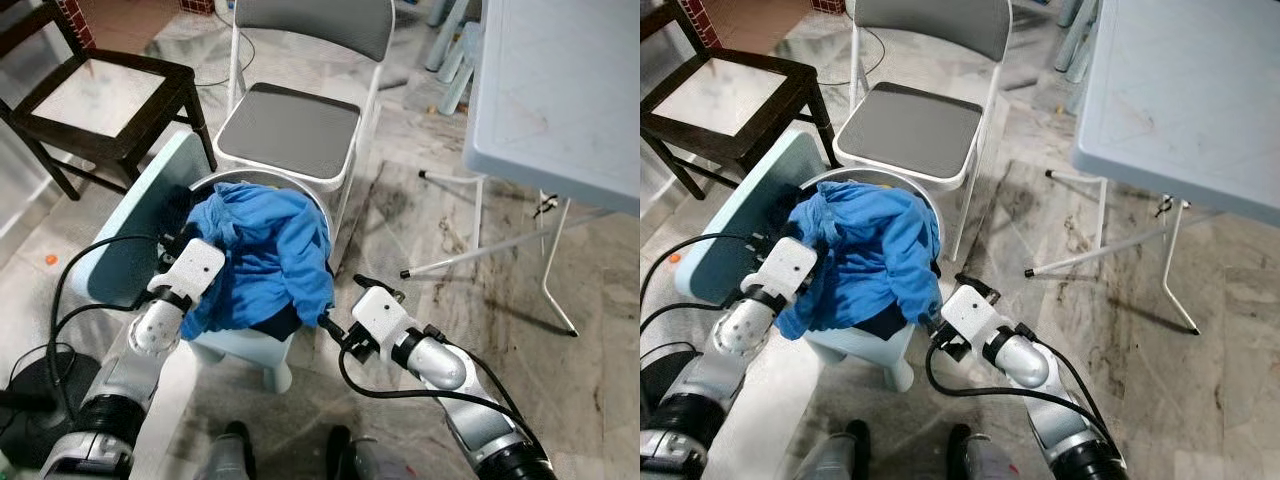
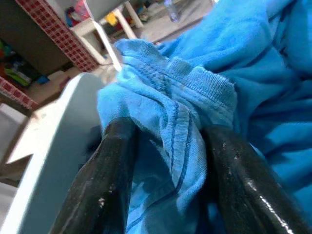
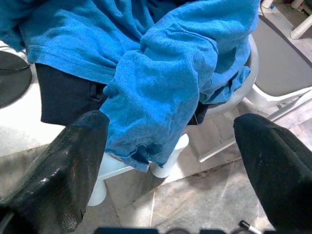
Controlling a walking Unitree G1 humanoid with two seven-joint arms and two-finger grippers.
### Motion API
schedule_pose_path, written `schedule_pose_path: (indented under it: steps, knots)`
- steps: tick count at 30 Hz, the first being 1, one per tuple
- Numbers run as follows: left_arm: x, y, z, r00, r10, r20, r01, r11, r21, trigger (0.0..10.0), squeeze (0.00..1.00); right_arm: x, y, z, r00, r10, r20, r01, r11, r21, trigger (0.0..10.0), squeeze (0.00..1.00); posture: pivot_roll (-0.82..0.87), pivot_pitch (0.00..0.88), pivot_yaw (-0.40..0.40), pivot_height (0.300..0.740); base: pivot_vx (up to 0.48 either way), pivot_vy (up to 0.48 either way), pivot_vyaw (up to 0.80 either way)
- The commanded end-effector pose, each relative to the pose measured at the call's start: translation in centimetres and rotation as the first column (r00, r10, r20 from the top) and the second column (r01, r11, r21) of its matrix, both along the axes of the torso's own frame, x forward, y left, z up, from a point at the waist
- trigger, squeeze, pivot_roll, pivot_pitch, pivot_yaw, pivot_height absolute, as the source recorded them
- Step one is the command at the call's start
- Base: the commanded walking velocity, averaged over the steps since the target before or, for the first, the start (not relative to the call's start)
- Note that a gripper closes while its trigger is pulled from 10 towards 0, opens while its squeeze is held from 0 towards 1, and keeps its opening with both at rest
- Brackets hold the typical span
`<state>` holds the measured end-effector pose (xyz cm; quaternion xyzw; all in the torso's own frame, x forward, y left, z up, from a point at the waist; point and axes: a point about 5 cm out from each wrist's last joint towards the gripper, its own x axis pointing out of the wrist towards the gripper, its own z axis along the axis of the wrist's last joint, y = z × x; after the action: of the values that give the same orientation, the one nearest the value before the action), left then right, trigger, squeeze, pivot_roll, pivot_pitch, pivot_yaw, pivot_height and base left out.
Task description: Hang hanger
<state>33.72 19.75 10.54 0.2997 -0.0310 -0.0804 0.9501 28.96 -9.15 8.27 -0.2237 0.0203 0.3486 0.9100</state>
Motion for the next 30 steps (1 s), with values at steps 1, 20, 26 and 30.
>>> schedule_pose_path:
  steps: [1,20,26,30]
  knots:
    - [-0.3,0.0,-0.9,0.999,0.0,-0.043,0.0,1.0,-0.004,0.0,0.0,-0.3,-0.4,-0.7,1.0,-0.014,-0.028,0.013,1.0,-0.018,10.0,0.0,0.13,0.284,-0.082,0.74,0.0,0.0,0.0]
    - [0.4,1.0,0.6,0.999,0.029,0.027,-0.026,0.991,-0.129,0.0,0.0,0.1,-0.6,-0.6,0.999,-0.042,-0.021,0.041,0.999,-0.02,10.0,0.0,0.13,0.279,-0.077,0.74,0.0,0.0,0.0]
    - [0.8,0.1,2.9,0.994,-0.015,0.104,0.046,0.951,-0.305,0.0,0.0,0.3,-0.7,-0.6,0.999,-0.049,-0.019,0.048,0.999,-0.016,10.0,0.0,0.13,0.272,-0.077,0.74,0.0,0.0,0.0]
    - [0.8,-0.9,4.0,0.989,-0.088,0.123,0.132,0.898,-0.42,0.0,0.0,0.4,-0.7,-0.5,0.998,-0.053,-0.017,0.052,0.999,-0.01,10.0,0.0,0.13,0.267,-0.077,0.74,0.0,0.0,0.0]
